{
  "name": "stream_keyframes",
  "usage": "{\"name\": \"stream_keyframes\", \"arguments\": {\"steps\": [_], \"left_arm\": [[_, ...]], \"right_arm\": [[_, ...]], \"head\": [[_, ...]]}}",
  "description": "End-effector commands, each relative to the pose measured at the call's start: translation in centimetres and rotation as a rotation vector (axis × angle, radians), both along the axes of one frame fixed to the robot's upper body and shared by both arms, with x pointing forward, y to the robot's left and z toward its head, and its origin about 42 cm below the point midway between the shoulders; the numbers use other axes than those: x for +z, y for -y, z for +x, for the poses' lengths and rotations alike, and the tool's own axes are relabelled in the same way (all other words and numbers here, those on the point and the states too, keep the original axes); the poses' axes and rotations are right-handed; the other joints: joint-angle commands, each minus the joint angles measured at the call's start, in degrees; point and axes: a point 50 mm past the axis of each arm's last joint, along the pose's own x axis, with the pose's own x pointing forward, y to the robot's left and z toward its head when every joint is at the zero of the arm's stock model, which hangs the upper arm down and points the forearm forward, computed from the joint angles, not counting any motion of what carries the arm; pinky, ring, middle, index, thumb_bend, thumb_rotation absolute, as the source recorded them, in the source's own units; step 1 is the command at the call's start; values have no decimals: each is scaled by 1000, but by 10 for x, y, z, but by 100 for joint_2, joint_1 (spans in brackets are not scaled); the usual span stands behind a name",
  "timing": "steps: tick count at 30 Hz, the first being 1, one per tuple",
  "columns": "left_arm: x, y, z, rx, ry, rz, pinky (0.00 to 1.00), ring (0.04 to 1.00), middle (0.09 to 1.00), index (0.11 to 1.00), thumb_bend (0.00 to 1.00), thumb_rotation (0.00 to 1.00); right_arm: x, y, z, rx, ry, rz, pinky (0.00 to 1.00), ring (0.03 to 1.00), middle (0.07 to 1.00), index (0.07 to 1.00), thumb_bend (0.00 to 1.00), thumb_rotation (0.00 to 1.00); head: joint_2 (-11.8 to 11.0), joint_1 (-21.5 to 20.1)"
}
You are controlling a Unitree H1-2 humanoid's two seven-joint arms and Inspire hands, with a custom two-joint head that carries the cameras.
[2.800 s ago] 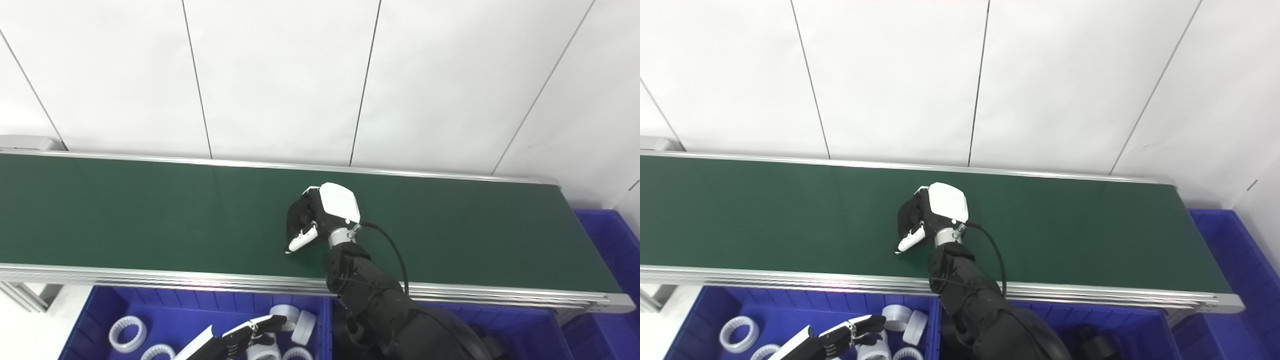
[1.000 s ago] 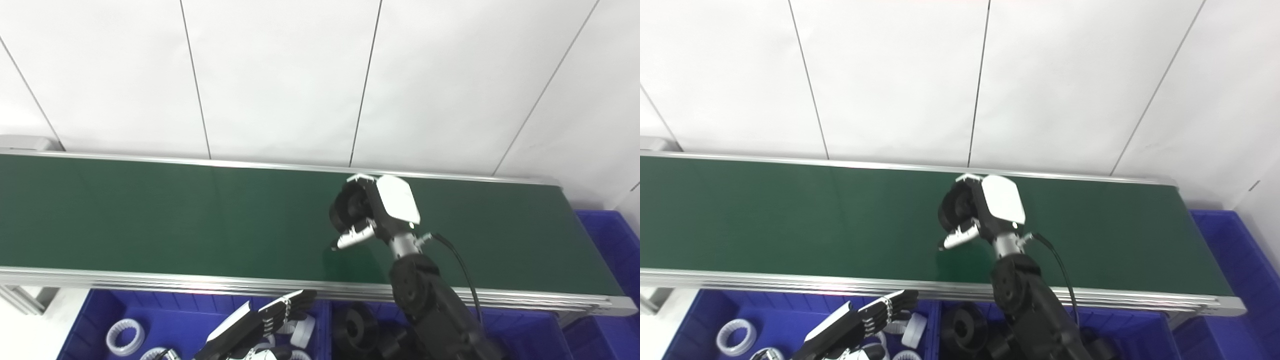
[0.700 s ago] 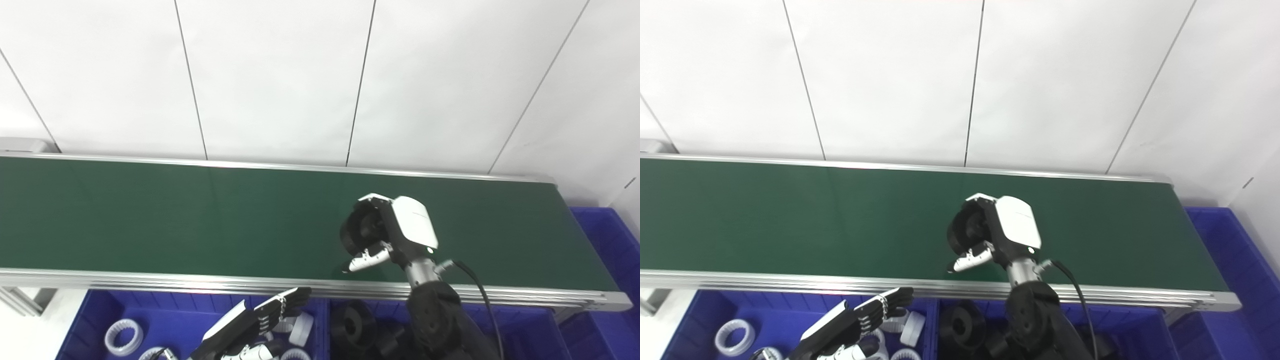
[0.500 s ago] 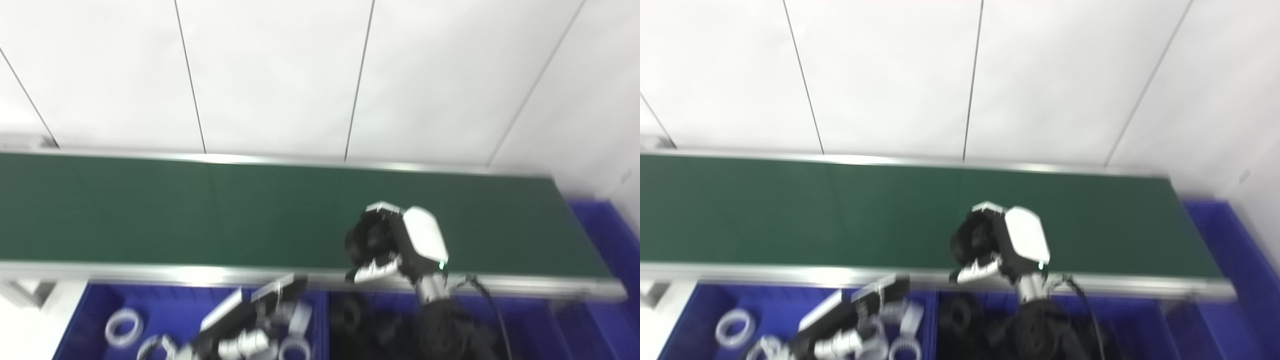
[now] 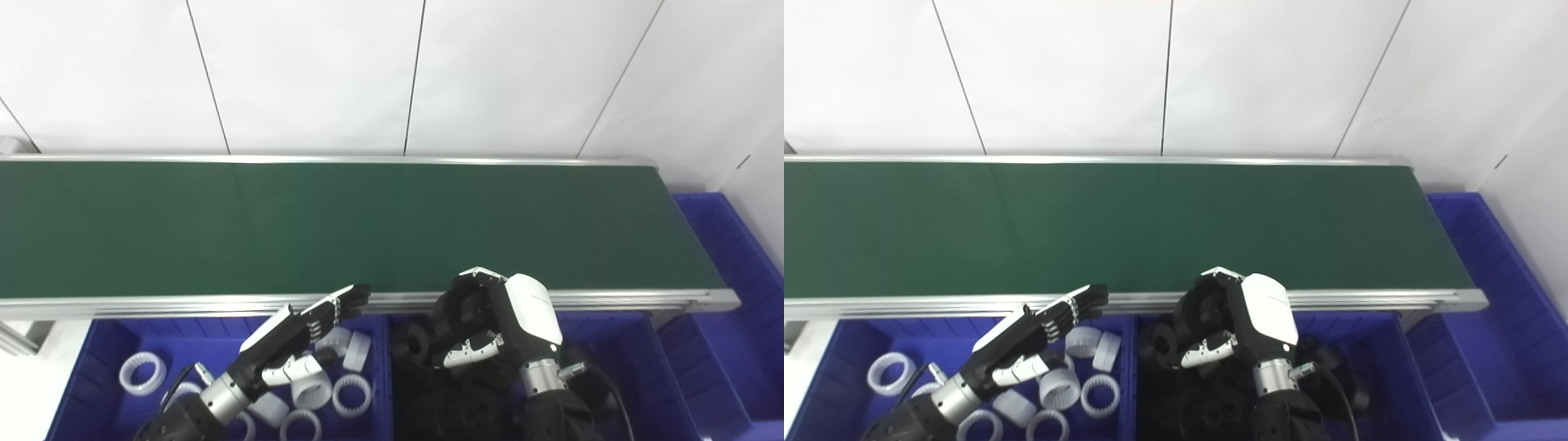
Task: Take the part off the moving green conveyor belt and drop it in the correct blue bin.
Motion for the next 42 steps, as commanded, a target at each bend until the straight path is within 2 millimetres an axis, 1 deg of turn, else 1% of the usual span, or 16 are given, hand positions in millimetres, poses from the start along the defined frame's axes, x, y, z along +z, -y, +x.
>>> {"name": "stream_keyframes", "arguments": {"steps": [1,6,7,13,15,17,20,21,22,23,24,28,32,38,41,42], "left_arm": [[13,-4,5,-5,66,-17,935,959,967,943,462,727],[14,-6,5,-3,66,-13,933,960,967,944,476,735],[15,-6,4,-4,66,-14,932,959,966,943,473,734],[16,-6,5,-9,66,-13,937,965,970,946,473,730],[17,-6,5,-11,66,-12,936,965,971,947,466,725],[17,-6,5,-9,66,-13,933,963,970,946,462,722],[17,-6,5,-7,64,-14,933,961,967,944,465,719],[17,-6,4,-7,64,-13,935,961,967,944,473,727],[18,-5,4,-7,65,-14,936,961,967,944,476,730],[18,-5,4,-6,66,-15,934,959,965,943,475,730],[18,-5,4,-6,67,-14,932,957,964,942,479,730],[17,-6,4,-3,66,-15,929,956,963,941,477,723],[17,-8,3,-4,68,-13,930,957,963,942,478,724],[17,-10,3,-8,66,-9,937,960,967,945,474,722],[17,-10,2,-7,65,-7,932,956,965,942,469,719],[17,-10,2,-7,65,-6,931,955,964,942,464,718]], "right_arm": [[13,-2,0,2,86,12,365,430,521,528,497,0],[2,2,-8,8,65,-8,349,437,530,530,496,0],[0,3,-10,8,60,-8,368,463,496,509,499,0],[-18,11,-25,-14,14,-30,383,495,473,488,501,0],[-22,13,-28,-15,10,-37,352,449,525,523,496,0],[-25,15,-31,-18,11,-49,367,463,513,510,498,0],[-28,17,-34,-25,-8,-73,352,455,547,520,495,0],[-28,18,-35,-25,-14,-78,435,445,525,514,509,0],[-28,18,-36,-7,-32,-90,463,442,517,512,514,0],[-28,18,-38,11,-48,-97,559,587,636,632,636,149],[-28,17,-39,28,-63,-100,659,711,737,727,716,310],[-28,16,-41,66,-106,-100,824,853,869,846,773,528],[-25,10,-42,72,-99,-76,864,911,940,876,781,536],[-25,6,-42,78,-90,-62,913,944,951,905,785,593],[-23,5,-43,89,-79,-52,925,942,948,920,756,614],[-21,5,-43,102,-71,-36,929,947,952,930,717,635]], "head": [[37,-14],[64,-32],[70,-31],[117,-1],[118,6],[111,21],[104,36],[104,36],[105,40],[104,48],[102,53],[81,81],[72,93],[80,154],[89,148],[89,148]]}}
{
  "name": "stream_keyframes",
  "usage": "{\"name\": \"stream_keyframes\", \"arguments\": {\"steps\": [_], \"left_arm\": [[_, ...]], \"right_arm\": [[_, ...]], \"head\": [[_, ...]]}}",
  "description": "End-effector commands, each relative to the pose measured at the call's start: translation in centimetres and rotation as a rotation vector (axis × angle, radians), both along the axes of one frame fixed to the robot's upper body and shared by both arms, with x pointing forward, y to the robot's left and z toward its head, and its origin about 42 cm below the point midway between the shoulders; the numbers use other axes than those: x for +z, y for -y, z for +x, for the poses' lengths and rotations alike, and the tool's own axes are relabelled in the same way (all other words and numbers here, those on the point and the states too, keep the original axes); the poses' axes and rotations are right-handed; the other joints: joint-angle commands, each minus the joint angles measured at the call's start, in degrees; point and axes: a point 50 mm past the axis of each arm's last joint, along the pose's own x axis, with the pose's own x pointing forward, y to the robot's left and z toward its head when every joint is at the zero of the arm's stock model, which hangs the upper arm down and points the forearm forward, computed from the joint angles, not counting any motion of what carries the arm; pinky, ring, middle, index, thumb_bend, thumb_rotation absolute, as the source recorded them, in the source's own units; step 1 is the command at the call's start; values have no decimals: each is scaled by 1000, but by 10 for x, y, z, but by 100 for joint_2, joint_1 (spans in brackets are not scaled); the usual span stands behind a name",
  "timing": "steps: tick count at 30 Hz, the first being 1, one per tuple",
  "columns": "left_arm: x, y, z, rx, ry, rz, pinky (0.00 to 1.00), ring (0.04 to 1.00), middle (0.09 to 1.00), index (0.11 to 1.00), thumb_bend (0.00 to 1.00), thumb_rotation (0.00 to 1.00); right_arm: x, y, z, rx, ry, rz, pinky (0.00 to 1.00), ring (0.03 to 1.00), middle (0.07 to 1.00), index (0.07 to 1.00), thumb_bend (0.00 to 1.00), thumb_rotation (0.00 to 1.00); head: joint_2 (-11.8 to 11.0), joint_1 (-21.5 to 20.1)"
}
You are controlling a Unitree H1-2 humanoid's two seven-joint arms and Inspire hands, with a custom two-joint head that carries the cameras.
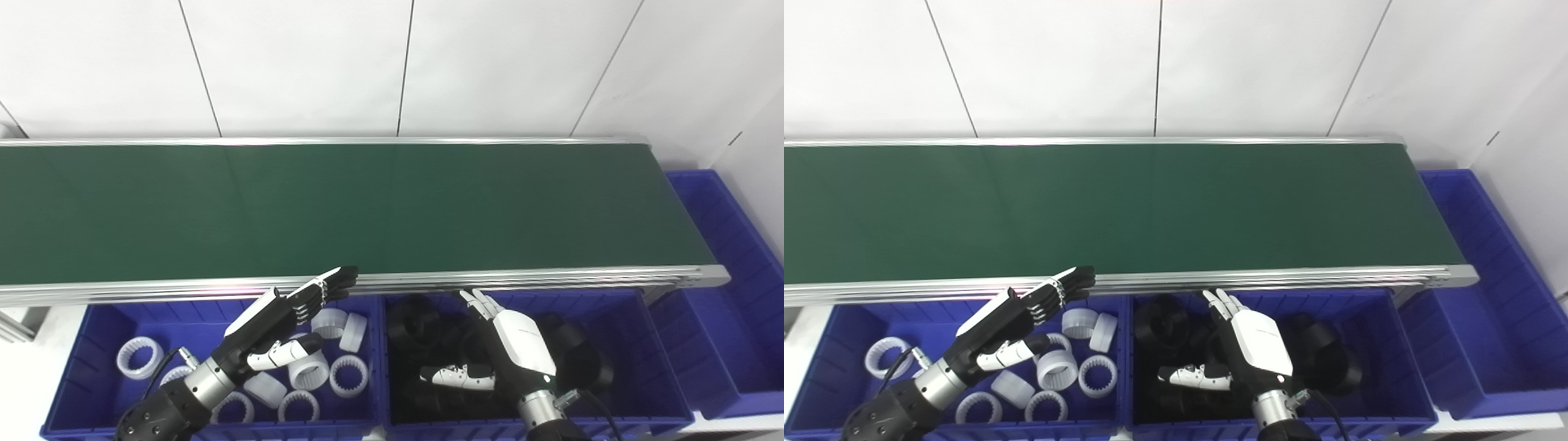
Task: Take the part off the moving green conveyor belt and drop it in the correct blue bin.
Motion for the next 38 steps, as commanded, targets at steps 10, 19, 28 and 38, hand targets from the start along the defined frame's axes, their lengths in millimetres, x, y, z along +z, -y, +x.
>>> {"name": "stream_keyframes", "arguments": {"steps": [10,19,28,38], "left_arm": [[-3,-2,-3,18,25,19,919,943,955,938,450,724],[-18,-4,-15,53,-17,62,866,920,927,907,445,631],[-17,-7,-19,71,-18,43,880,929,936,916,438,573],[-19,-8,-20,82,-24,45,868,923,938,916,454,606]], "right_arm": [[24,-22,-14,269,127,454,880,961,997,975,380,958],[8,-31,-35,331,122,555,905,969,1000,983,403,996],[-1,-37,-37,344,115,581,921,977,1000,985,406,997],[-8,-31,-33,324,123,555,939,981,1000,989,385,1000]], "head": [[-671,194],[-1314,421],[-1264,407],[-1502,429]]}}
